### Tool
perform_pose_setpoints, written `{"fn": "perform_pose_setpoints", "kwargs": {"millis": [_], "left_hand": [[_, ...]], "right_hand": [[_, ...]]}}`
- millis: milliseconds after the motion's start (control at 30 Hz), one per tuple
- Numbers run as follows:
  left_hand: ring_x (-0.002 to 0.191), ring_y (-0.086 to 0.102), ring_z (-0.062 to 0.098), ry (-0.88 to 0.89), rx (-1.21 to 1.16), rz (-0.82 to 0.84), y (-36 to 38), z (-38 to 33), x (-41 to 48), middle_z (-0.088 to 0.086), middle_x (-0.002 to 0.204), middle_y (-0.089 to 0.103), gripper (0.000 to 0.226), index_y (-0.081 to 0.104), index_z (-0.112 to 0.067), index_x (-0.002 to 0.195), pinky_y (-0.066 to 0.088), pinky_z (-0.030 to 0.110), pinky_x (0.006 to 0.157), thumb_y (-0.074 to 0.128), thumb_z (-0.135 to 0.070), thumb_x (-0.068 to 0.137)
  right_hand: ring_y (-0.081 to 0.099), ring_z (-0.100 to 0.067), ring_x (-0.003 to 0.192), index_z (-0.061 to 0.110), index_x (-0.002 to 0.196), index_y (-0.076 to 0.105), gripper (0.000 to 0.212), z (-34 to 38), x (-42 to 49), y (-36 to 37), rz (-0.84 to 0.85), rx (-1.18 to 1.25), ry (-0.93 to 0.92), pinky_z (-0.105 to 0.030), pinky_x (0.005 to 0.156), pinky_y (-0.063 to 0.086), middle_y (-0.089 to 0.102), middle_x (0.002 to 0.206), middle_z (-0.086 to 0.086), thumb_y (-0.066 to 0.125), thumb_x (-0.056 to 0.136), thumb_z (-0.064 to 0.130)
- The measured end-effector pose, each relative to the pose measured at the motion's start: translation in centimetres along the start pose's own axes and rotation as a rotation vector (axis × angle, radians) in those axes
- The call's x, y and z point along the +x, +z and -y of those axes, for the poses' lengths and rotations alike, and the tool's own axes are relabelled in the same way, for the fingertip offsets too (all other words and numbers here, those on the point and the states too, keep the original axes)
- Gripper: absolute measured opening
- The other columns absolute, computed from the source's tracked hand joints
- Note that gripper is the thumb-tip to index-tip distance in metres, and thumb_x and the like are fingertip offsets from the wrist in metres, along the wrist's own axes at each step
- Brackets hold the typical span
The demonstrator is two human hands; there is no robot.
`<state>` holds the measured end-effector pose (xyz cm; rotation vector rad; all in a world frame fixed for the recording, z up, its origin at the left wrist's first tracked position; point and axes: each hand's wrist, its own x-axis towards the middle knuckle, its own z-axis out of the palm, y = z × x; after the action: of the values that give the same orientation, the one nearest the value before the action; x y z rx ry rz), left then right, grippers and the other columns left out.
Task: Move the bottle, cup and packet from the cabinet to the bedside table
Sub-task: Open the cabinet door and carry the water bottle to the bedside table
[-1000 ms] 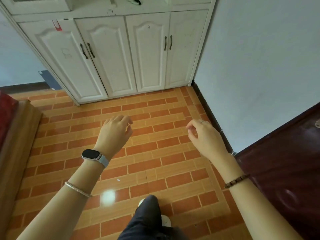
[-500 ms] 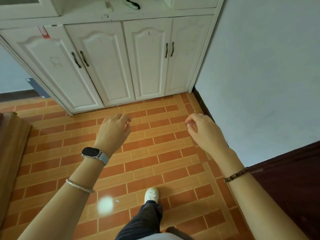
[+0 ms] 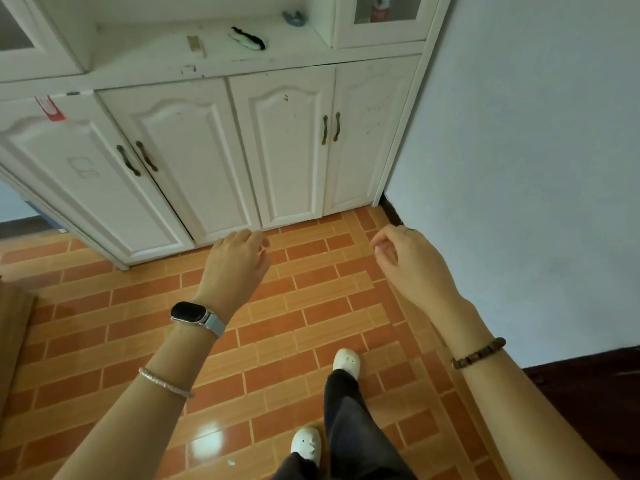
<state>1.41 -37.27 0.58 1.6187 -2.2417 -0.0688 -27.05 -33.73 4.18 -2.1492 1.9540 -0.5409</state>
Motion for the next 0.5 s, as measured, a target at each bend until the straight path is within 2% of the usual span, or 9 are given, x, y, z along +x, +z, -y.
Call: {"fn": "perform_pose_setpoints", "kwargs": {"millis": [200, 367, 500], "left_hand": [[0.077, 0.057, 0.023, -0.054, 0.003, -0.065, 2.0, 0.5, 8.1, 0.002, 0.085, 0.063, 0.012, 0.061, -0.013, 0.098, 0.046, 0.039, 0.075, 0.053, -0.017, 0.089], [0.079, 0.058, 0.023, -0.107, 0.005, -0.114, 2.9, 0.7, 15.4, 0.003, 0.088, 0.064, 0.014, 0.061, -0.013, 0.099, 0.048, 0.040, 0.077, 0.052, -0.016, 0.089], [0.078, 0.058, 0.022, -0.128, -0.014, -0.161, 3.8, 0.9, 20.1, 0.002, 0.087, 0.064, 0.013, 0.062, -0.012, 0.098, 0.048, 0.039, 0.076, 0.053, -0.013, 0.089]], "right_hand": [[0.055, -0.006, 0.092, 0.026, 0.105, 0.060, 0.013, -3.5, 9.2, 0.1, 0.007, 0.025, -0.039, -0.020, 0.069, 0.041, 0.061, 0.097, 0.011, 0.051, 0.095, 0.026], [0.056, -0.005, 0.091, 0.024, 0.107, 0.061, 0.015, -5.7, 17.5, -0.9, -0.018, 0.060, -0.086, -0.015, 0.067, 0.038, 0.061, 0.098, 0.011, 0.051, 0.096, 0.026], [0.056, -0.004, 0.087, 0.025, 0.107, 0.060, 0.015, -7.9, 22.5, -0.9, 0.015, 0.091, -0.089, -0.019, 0.070, 0.047, 0.060, 0.098, 0.011, 0.050, 0.096, 0.026]]}}
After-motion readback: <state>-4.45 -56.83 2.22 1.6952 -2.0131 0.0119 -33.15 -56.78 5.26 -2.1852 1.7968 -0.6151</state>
